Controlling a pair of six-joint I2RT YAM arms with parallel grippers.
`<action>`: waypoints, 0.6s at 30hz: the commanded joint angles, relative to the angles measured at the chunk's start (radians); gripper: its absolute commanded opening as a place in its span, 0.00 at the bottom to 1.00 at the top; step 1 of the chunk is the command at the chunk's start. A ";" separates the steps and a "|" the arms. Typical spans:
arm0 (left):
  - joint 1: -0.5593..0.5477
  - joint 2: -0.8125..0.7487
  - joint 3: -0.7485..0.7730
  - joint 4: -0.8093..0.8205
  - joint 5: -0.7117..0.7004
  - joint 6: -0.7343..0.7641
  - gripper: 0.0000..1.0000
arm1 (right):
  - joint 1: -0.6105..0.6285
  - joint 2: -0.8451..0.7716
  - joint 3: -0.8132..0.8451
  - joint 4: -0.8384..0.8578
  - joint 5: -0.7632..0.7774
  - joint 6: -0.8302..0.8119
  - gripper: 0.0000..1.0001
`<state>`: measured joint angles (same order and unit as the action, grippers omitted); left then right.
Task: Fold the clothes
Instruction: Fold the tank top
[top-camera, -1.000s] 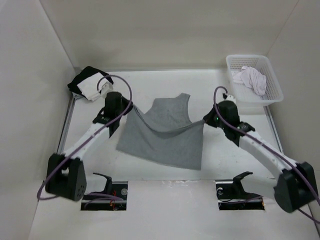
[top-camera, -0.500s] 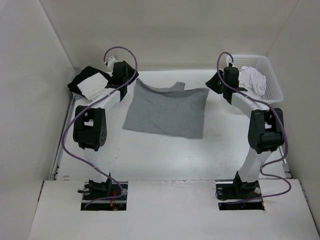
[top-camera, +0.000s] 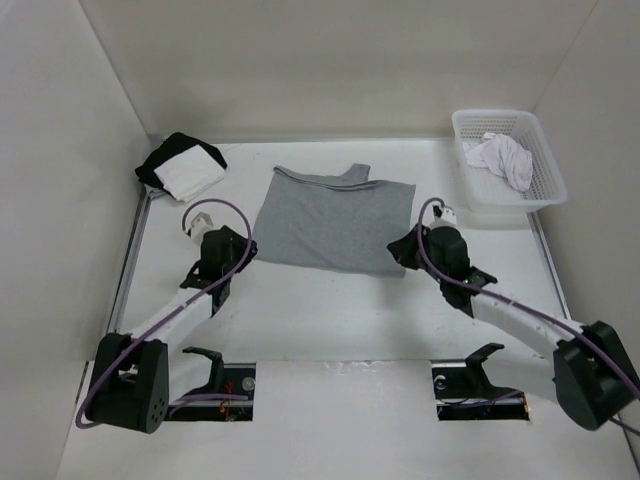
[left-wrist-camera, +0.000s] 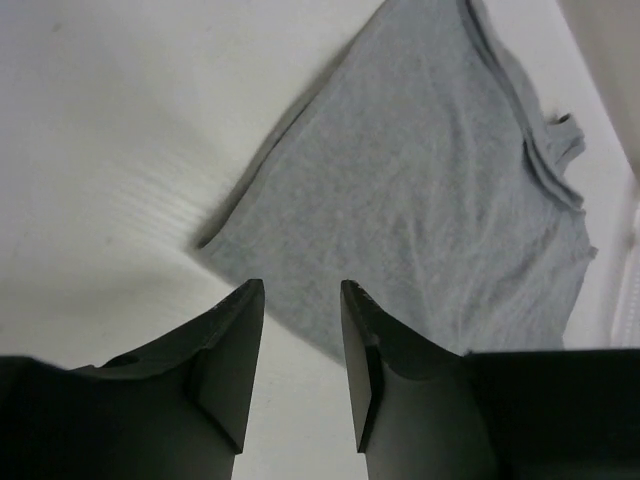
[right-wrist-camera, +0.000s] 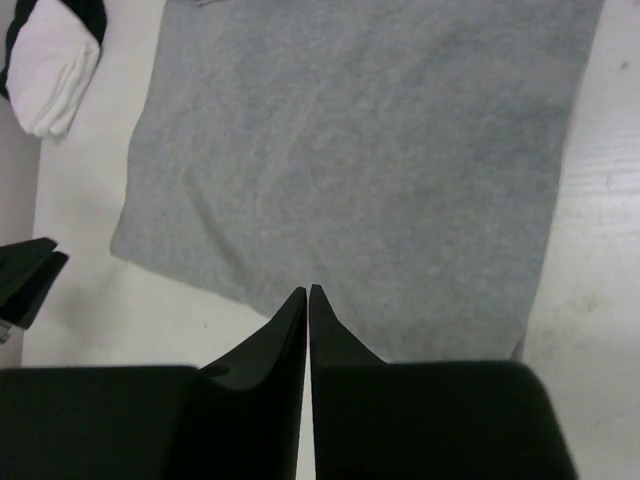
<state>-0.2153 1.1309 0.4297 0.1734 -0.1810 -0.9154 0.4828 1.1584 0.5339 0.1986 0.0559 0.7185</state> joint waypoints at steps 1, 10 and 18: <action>0.035 -0.011 -0.092 0.049 0.075 -0.043 0.36 | 0.046 -0.107 -0.103 0.068 0.062 0.038 0.13; 0.090 0.144 -0.088 0.172 0.132 -0.085 0.33 | 0.070 -0.276 -0.247 0.019 0.110 0.102 0.31; 0.101 0.291 -0.063 0.303 0.089 -0.109 0.24 | 0.059 -0.217 -0.305 0.028 0.179 0.205 0.44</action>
<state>-0.1226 1.3758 0.3447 0.4007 -0.0757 -1.0069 0.5446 0.9298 0.2394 0.1913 0.1879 0.8696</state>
